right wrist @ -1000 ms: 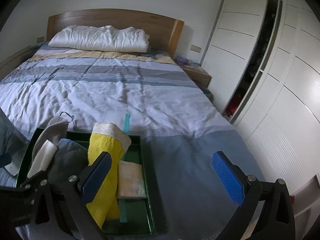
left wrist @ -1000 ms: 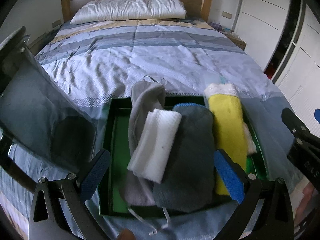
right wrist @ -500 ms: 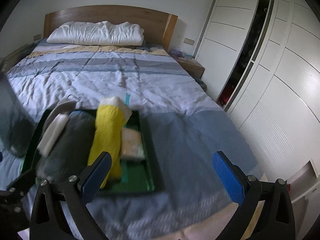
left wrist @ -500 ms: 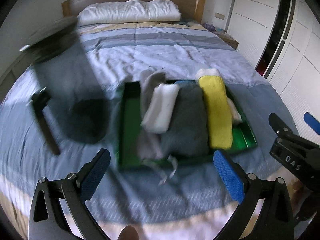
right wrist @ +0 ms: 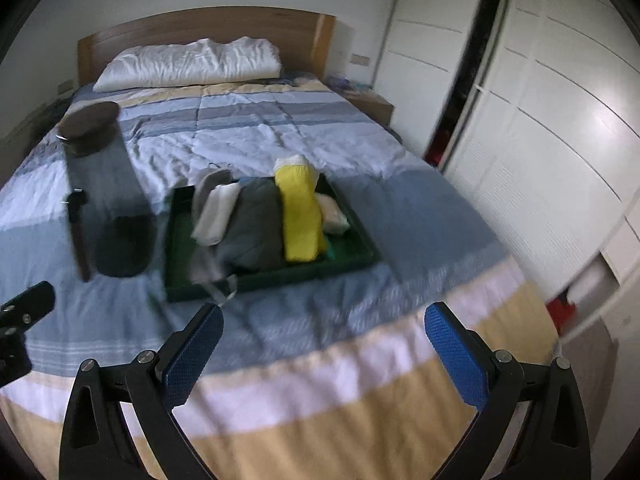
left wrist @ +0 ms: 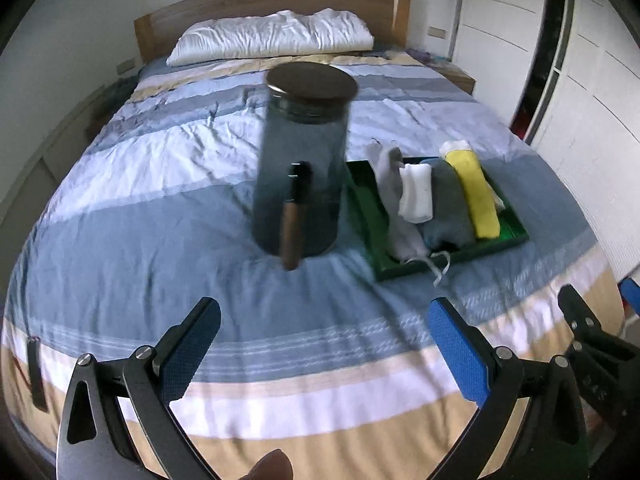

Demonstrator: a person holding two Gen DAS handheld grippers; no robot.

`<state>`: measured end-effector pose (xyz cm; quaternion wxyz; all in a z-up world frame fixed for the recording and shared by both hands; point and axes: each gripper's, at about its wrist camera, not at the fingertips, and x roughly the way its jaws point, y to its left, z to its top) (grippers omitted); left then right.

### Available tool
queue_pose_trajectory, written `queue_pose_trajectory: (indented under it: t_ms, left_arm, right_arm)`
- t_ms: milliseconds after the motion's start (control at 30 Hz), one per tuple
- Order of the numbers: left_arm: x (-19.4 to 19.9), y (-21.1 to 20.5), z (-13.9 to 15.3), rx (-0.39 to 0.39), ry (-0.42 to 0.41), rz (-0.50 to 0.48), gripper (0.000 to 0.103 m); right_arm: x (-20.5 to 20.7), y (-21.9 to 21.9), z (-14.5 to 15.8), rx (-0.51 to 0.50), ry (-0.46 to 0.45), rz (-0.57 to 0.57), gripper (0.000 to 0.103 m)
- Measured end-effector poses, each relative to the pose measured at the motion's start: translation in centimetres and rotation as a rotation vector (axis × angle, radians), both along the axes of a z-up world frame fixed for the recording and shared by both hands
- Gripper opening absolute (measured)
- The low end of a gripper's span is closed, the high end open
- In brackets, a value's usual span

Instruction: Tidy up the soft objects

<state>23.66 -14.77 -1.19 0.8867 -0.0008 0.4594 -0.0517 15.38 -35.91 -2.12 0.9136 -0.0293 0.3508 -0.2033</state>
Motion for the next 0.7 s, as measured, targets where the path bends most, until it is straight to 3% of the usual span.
queue_pose_trajectory:
  t_ms: [100, 300, 467, 700]
  left_arm:
    - [-1.1, 2.8, 1.2, -0.024, 0.011, -0.033, 0.101]
    - [-3.2, 4.9, 1.4, -0.009, -0.026, 0.020, 0.101]
    - [-5.4, 3.6, 1.7, 0.008, -0.054, 0.064, 0.101]
    - [-7.6, 1.9, 0.7, 0.011, -0.021, 0.102, 0.101]
  right_arm:
    - [-2.2, 4.0, 1.9, -0.011, 0.011, -0.019, 0.103]
    - [-4.0, 8.1, 2.7, -0.007, -0.008, 0.054, 0.103]
    - [-5.3, 7.3, 2.8, -0.024, -0.004, 0.112, 0.103]
    - [-7.8, 5.8, 2.2, -0.023, -0.001, 0.137, 0.103]
